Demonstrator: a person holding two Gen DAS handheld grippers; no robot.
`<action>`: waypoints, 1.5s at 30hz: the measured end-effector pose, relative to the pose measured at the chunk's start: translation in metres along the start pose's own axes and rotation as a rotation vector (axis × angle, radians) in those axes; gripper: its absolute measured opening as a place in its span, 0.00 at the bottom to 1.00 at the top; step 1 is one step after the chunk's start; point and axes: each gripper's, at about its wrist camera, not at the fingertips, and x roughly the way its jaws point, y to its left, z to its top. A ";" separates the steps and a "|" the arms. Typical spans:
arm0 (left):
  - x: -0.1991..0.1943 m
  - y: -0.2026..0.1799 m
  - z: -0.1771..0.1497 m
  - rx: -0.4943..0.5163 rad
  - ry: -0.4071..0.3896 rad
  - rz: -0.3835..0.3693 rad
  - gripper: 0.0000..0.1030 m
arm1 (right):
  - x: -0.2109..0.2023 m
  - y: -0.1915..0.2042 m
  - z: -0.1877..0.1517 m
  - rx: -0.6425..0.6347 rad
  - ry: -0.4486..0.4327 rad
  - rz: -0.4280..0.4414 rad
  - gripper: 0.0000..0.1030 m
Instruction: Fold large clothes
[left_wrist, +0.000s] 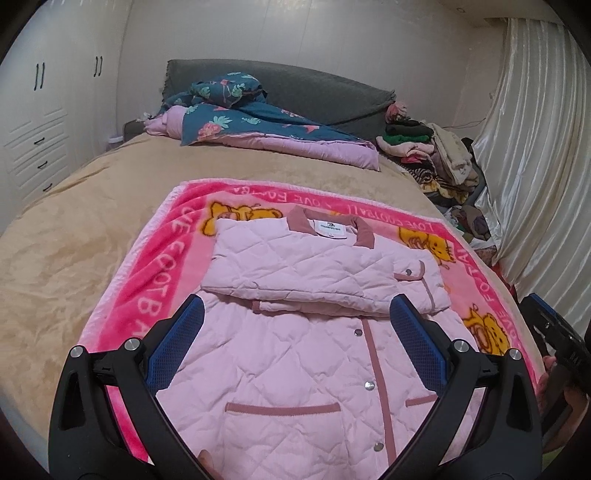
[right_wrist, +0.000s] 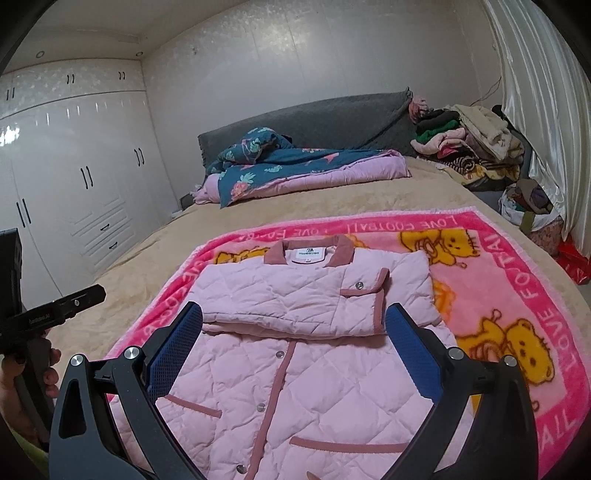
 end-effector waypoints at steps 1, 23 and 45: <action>-0.002 0.000 -0.001 0.003 -0.002 0.002 0.92 | -0.004 0.000 0.000 0.001 -0.004 0.001 0.96; -0.023 0.008 -0.039 0.019 0.020 0.046 0.92 | -0.037 -0.014 -0.023 -0.026 0.014 -0.028 0.96; -0.009 0.018 -0.089 0.047 0.095 0.076 0.92 | -0.032 -0.044 -0.067 -0.046 0.116 -0.085 0.96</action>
